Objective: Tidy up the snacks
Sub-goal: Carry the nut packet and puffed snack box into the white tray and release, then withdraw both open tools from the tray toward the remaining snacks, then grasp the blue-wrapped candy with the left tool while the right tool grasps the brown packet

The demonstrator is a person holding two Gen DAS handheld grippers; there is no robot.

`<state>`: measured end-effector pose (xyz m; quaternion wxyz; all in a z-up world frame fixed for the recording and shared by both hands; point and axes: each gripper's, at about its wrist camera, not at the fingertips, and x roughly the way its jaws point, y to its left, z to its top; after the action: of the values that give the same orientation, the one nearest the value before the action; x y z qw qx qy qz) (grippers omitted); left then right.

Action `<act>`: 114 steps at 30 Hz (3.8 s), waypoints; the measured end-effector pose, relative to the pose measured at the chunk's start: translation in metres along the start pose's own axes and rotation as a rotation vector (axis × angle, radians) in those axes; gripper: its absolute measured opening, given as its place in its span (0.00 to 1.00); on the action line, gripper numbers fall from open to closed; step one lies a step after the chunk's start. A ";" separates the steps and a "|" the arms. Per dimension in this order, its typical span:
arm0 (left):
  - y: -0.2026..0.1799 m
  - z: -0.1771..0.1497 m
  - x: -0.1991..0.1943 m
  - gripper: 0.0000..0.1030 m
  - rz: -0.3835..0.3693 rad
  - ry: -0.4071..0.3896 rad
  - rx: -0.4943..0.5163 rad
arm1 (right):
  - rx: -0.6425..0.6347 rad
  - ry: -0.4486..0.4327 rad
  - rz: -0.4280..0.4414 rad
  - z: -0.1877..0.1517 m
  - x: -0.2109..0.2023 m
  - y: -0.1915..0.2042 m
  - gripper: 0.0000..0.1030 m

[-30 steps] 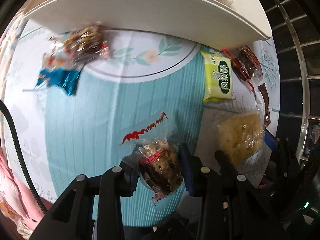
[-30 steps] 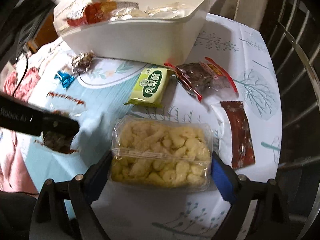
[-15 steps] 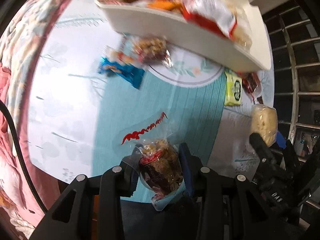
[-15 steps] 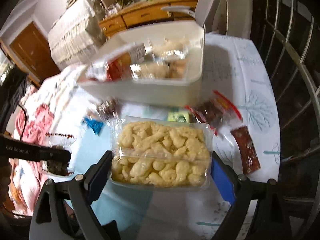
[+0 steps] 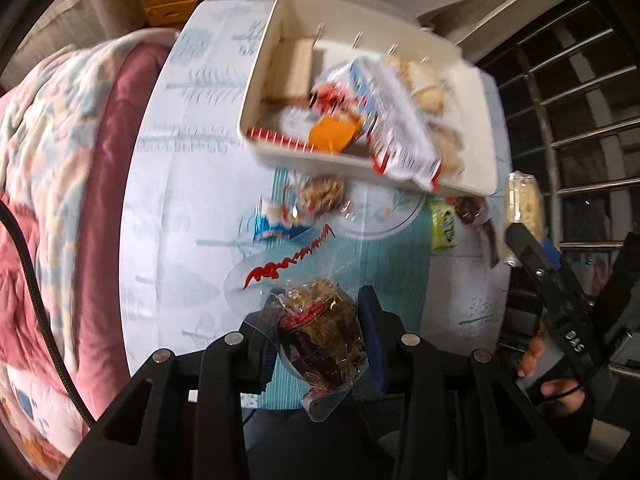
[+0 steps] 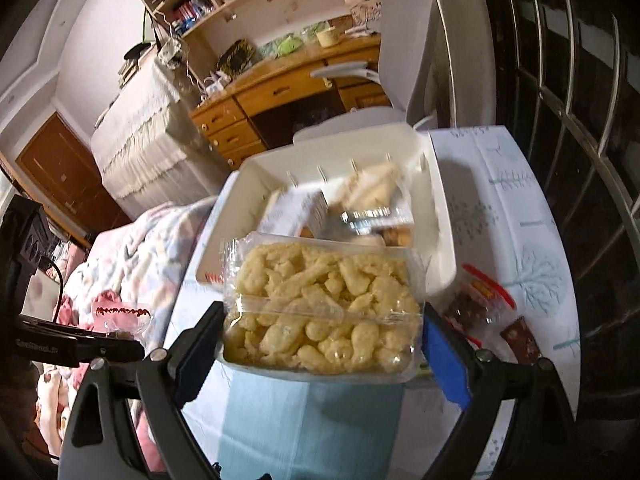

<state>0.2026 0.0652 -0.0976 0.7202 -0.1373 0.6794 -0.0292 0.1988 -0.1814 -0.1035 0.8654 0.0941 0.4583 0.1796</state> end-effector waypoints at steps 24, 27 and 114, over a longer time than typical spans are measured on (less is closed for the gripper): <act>0.008 0.130 -0.017 0.35 -0.032 -0.065 0.188 | 0.109 0.006 -0.140 0.071 0.063 0.039 0.92; 0.006 0.134 -0.018 0.44 -0.030 -0.091 0.197 | 0.125 0.035 -0.159 0.073 0.069 0.039 0.96; 0.059 0.019 0.154 0.82 0.063 -0.100 -0.176 | 1.136 0.497 -0.342 -0.066 0.056 -0.246 0.88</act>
<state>0.2247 0.0900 -0.2601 0.7389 -0.1796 0.6466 0.0602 0.2279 -0.3851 -0.2637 0.5652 0.4190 0.6773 -0.2152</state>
